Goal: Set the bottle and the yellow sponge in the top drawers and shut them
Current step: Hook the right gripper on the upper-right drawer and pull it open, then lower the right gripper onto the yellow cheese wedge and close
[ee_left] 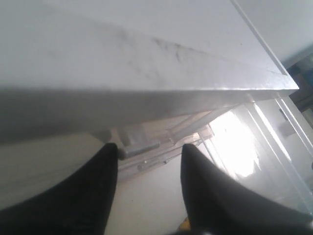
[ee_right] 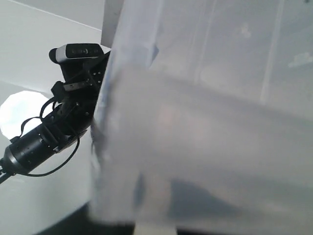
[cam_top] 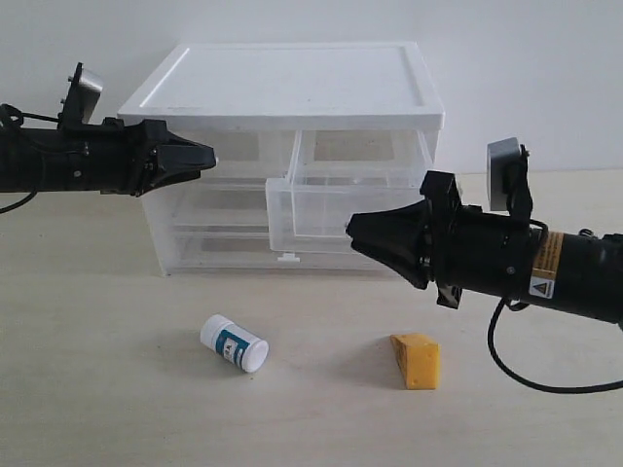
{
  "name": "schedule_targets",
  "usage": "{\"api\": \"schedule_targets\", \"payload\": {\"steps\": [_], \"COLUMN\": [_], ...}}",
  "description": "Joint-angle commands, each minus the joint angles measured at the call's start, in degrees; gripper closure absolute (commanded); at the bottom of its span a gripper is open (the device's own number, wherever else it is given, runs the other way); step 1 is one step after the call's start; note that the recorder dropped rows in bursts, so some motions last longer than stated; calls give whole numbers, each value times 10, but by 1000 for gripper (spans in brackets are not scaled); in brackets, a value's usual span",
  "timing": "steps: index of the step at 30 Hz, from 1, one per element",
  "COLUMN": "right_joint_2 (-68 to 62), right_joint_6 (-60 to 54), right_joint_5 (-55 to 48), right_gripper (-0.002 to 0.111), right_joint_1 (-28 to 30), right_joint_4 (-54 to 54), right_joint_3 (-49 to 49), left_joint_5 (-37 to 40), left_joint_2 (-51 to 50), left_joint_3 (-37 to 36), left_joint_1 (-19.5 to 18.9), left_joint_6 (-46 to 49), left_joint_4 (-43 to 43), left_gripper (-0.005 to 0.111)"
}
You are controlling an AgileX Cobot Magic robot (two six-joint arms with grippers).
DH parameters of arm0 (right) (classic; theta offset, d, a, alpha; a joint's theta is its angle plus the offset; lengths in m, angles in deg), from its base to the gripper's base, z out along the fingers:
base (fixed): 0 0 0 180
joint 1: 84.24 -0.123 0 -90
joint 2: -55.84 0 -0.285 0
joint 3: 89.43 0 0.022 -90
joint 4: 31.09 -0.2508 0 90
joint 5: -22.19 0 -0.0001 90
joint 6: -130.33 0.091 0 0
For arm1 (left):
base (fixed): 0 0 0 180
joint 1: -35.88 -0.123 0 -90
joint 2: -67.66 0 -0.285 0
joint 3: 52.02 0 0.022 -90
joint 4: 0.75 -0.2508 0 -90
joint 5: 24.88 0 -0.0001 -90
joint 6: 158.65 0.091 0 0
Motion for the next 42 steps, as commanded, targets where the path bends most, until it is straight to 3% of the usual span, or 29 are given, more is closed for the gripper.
{"api": "schedule_targets", "payload": {"steps": [1, 7, 16, 24, 32, 42], "right_joint_2": [9, 9, 12, 69, 133, 132], "right_joint_6": [-6, -6, -30, -168, -255, -408], "right_joint_5": [12, 3, -6, -97, -335, -361], "right_gripper": [53, 63, 63, 63, 63, 63], "right_joint_1": [1, 1, 1, 1, 1, -1], "right_joint_4": [12, 64, 101, 64, 62, -40], "right_joint_3": [-2, -2, -37, -116, -121, -121], "left_joint_5": [-21, -21, -21, -21, -21, -22], "left_joint_2": [1, 1, 1, 1, 1, 1], "left_joint_3": [8, 8, 8, 8, 8, 8], "left_joint_1": [0, 0, 0, 0, 0, 0], "left_joint_6": [5, 15, 15, 15, 15, 15], "left_joint_4": [33, 33, 33, 33, 33, 33], "left_gripper": [66, 66, 66, 66, 66, 66]}}
